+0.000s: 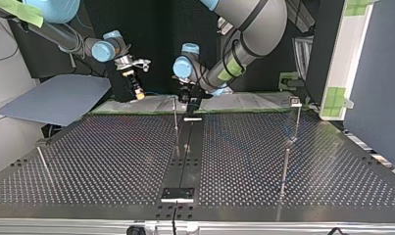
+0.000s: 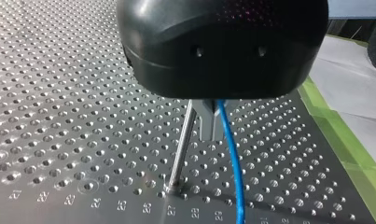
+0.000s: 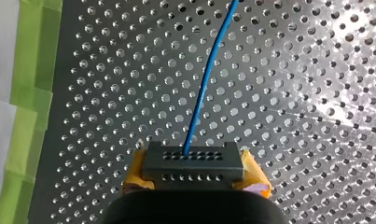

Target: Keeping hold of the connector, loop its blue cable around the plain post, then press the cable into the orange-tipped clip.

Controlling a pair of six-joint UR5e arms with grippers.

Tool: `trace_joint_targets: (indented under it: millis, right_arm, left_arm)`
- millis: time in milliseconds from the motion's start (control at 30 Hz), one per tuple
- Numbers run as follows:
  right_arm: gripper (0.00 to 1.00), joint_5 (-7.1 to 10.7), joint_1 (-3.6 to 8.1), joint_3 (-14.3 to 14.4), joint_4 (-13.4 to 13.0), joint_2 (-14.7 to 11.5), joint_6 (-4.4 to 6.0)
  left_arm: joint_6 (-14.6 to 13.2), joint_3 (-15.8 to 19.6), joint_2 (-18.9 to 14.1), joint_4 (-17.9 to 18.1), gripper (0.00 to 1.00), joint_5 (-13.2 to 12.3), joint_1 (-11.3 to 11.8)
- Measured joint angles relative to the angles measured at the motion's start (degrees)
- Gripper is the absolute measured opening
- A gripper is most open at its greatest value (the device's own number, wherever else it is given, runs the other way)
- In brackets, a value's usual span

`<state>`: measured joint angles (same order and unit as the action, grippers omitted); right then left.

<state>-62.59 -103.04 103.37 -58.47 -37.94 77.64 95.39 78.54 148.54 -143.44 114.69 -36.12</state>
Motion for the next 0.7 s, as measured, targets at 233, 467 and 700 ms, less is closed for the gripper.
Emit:
trace_joint_targets:
  millis: [233, 467, 700]
  right_arm:
    - [0.00, 0.15, 0.14, -1.28, 0.33, 0.00, 0.50]
    - [0.00, 0.18, 0.16, -2.09, 0.78, 0.00, 0.59]
    - [0.00, 0.25, 0.40, -3.46, 1.26, 0.02, 0.66]
  left_arm:
    - [0.22, -0.21, 0.02, 0.06, 0.00, -0.98, 0.78]
    - [0.35, -0.77, 0.02, 0.06, 0.00, -1.90, 1.44]
    - [0.76, -1.76, 0.10, -0.28, 0.00, -2.74, 1.99]
